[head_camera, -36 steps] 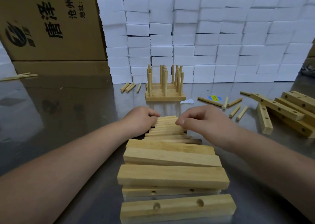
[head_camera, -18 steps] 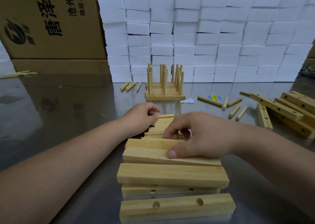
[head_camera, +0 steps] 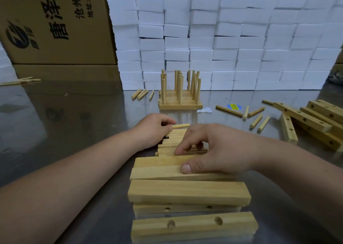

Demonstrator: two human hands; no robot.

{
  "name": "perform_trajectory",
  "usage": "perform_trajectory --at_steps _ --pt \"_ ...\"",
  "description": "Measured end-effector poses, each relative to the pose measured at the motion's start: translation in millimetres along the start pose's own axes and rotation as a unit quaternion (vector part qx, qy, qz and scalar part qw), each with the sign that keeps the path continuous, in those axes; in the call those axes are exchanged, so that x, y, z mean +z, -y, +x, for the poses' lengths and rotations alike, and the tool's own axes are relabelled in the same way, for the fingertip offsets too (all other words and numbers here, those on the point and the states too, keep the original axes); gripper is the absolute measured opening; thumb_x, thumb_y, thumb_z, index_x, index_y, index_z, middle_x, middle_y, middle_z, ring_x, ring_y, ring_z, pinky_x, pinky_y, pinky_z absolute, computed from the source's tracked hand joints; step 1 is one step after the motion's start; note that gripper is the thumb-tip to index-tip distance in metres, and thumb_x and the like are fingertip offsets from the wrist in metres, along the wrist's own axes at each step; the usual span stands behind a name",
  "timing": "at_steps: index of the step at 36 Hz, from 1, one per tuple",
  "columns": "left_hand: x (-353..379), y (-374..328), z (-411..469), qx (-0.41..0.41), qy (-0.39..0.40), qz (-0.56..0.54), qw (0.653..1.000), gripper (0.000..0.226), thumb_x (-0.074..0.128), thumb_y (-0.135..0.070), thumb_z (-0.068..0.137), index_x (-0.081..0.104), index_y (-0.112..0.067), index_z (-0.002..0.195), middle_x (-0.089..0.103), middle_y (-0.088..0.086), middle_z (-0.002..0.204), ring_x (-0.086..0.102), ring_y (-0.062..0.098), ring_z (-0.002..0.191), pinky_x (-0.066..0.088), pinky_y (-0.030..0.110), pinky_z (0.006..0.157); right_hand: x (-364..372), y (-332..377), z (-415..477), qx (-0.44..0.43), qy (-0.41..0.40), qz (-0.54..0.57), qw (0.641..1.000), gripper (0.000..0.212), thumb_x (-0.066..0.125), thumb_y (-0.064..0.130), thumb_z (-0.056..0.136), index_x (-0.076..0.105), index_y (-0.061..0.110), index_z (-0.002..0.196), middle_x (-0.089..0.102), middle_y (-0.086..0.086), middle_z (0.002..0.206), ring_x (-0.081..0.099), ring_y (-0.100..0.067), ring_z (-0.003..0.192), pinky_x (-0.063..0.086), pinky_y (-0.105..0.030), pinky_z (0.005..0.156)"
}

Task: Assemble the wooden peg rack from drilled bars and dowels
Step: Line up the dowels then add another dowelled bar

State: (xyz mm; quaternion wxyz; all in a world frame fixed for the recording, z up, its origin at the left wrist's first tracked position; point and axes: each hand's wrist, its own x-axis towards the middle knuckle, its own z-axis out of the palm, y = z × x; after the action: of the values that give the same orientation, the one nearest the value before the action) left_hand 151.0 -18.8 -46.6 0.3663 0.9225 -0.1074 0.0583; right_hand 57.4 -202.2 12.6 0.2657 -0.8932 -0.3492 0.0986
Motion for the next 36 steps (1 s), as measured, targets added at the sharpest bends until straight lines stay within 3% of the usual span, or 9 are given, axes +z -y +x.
perform_trajectory --at_steps 6,10,14,18,23,27,30,34,36 --pt "-0.1 -0.3 -0.1 -0.001 -0.002 0.005 1.000 0.024 0.055 -0.023 0.092 0.064 -0.026 0.114 0.055 -0.022 0.086 0.053 -0.006 0.081 0.037 0.011 0.064 1.4 2.5 0.5 -0.007 -0.005 -0.010 1.000 0.025 0.066 0.040 0.080 0.067 0.033 0.104 0.052 0.017 0.094 0.049 0.000 0.085 0.043 -0.026 0.087" --pt "-0.4 -1.6 -1.7 -0.001 0.004 0.002 1.000 0.024 0.055 -0.022 0.092 0.064 -0.026 0.114 0.059 -0.013 0.097 0.055 -0.001 0.087 0.038 0.012 0.068 -0.3 4.4 0.2 0.000 -0.004 -0.035 0.999 0.007 0.063 0.038 0.083 0.060 0.039 0.089 0.054 0.018 0.091 0.052 -0.004 0.085 0.045 -0.026 0.083" --pt "-1.0 -3.2 -2.4 -0.006 0.003 0.003 1.000 0.022 0.055 -0.023 0.092 0.064 -0.026 0.112 0.063 -0.008 0.108 0.056 0.007 0.098 0.040 0.022 0.081 -1.8 4.6 -0.1 -0.001 -0.021 -0.035 0.999 0.015 0.064 0.034 0.084 0.054 0.041 0.076 0.051 0.034 0.070 0.050 0.001 0.077 0.040 -0.012 0.067" --pt "-1.8 -3.8 -3.1 -0.010 0.000 0.001 1.000 0.022 0.055 -0.023 0.092 0.065 -0.026 0.112 0.063 -0.005 0.115 0.055 0.010 0.106 0.043 0.029 0.092 -1.6 3.8 0.4 -0.015 -0.031 -0.047 0.998 0.018 0.063 0.030 0.085 0.053 0.040 0.074 0.045 0.046 0.069 0.046 0.009 0.072 0.037 -0.007 0.065" --pt "-2.7 -5.7 -4.0 -0.019 0.006 -0.006 1.000 0.023 0.055 -0.022 0.092 0.066 -0.026 0.112 0.064 -0.004 0.113 0.057 0.012 0.105 0.046 0.038 0.096 0.5 2.1 0.7 -0.022 -0.061 -0.052 0.997 0.018 0.063 0.029 0.085 0.052 0.041 0.077 0.054 0.025 0.071 0.049 0.001 0.077 0.037 -0.009 0.068" --pt "-3.2 -5.8 -5.5 -0.018 0.009 -0.008 1.000 0.023 0.055 -0.024 0.092 0.066 -0.026 0.112 0.064 -0.005 0.113 0.056 0.012 0.107 0.045 0.038 0.098 1.0 0.6 0.9 -0.021 -0.082 -0.047 0.995 0.016 0.060 0.027 0.088 0.062 0.039 0.099 0.055 0.020 0.074 0.050 -0.004 0.075 0.038 -0.011 0.066" --pt "-3.1 -6.1 -4.8 -0.016 0.006 -0.003 1.000 0.023 0.053 -0.023 0.093 0.064 -0.027 0.113 0.063 -0.006 0.113 0.056 0.011 0.104 0.045 0.031 0.093 -0.3 -0.7 1.4 -0.007 -0.072 -0.066 0.995 0.024 0.061 0.035 0.086 0.065 0.035 0.109 0.056 0.018 0.080 0.050 -0.002 0.078 0.038 -0.010 0.066" --pt "-2.0 -6.6 -4.1 -0.015 -0.003 0.003 1.000 0.022 0.051 -0.023 0.094 0.065 -0.029 0.111 0.064 -0.010 0.097 0.057 0.005 0.083 0.041 0.020 0.063 -0.4 -2.8 2.2 0.022 -0.026 -0.071 0.997 0.038 0.059 0.052 0.078 0.067 0.033 0.110 0.057 0.018 0.090 0.052 0.003 0.083 0.044 -0.019 0.079" --pt "-1.3 -5.7 -3.8 -0.014 -0.010 0.001 1.000 0.021 0.052 -0.024 0.094 0.065 -0.030 0.108 0.064 -0.011 0.091 0.055 0.001 0.073 0.039 0.017 0.056 -0.2 -4.5 2.5 0.034 -0.027 -0.054 0.998 0.037 0.059 0.053 0.077 0.068 0.034 0.108 0.060 0.017 0.091 0.053 0.004 0.082 0.045 -0.016 0.077"
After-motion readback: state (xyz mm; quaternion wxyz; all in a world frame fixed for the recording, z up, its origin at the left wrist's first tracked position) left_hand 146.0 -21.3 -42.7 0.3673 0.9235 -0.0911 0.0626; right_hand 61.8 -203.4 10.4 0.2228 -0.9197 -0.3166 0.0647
